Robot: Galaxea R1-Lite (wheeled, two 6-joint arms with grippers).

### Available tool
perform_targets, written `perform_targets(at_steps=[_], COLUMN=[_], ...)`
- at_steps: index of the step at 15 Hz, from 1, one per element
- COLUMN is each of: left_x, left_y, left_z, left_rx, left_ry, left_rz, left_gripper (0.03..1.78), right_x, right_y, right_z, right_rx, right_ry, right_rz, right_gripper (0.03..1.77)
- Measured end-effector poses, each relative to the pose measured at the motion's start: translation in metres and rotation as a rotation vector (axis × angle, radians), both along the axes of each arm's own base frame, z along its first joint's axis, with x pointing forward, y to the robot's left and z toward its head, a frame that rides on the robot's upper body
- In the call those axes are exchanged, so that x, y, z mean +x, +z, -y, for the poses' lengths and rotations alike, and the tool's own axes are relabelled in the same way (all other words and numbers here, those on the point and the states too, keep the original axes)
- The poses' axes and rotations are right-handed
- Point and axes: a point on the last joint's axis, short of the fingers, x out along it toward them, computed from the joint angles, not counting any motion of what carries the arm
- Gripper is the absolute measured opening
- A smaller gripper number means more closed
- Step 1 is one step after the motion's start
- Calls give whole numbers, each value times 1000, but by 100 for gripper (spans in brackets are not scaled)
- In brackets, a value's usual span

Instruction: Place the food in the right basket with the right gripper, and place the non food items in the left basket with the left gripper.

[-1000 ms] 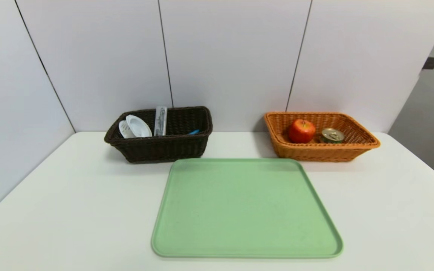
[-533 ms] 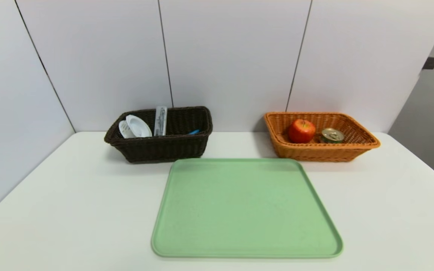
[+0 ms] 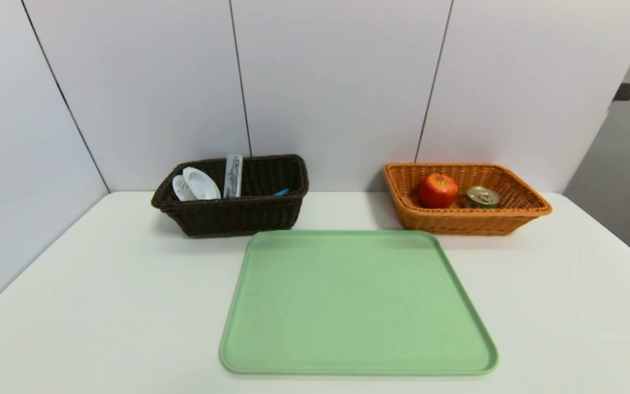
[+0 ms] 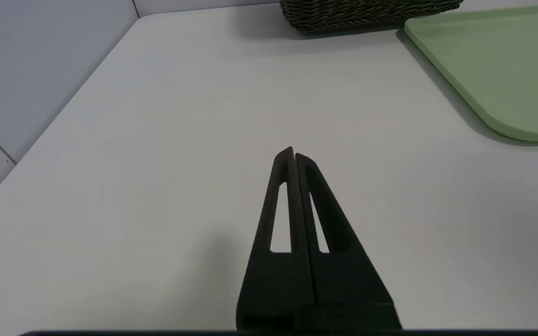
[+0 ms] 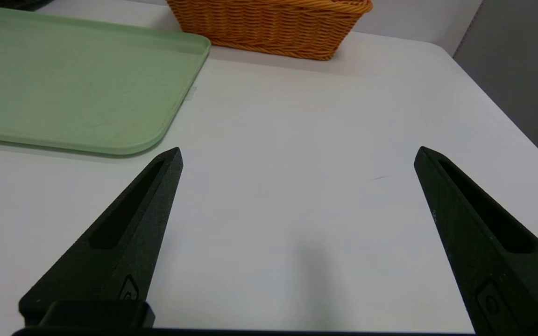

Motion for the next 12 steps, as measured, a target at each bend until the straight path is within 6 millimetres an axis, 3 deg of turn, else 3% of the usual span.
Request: perform_targets(at_steps=[12], left_x=[0], left_y=[0], left_z=[0], left_rx=[-1], left_ry=[0], left_rz=[-1], left_gripper=[4], right_x=[0], right_y=[0], right_z=[0], right_rx=[1], right_ry=[1], right_rz=[2], right_gripper=[171])
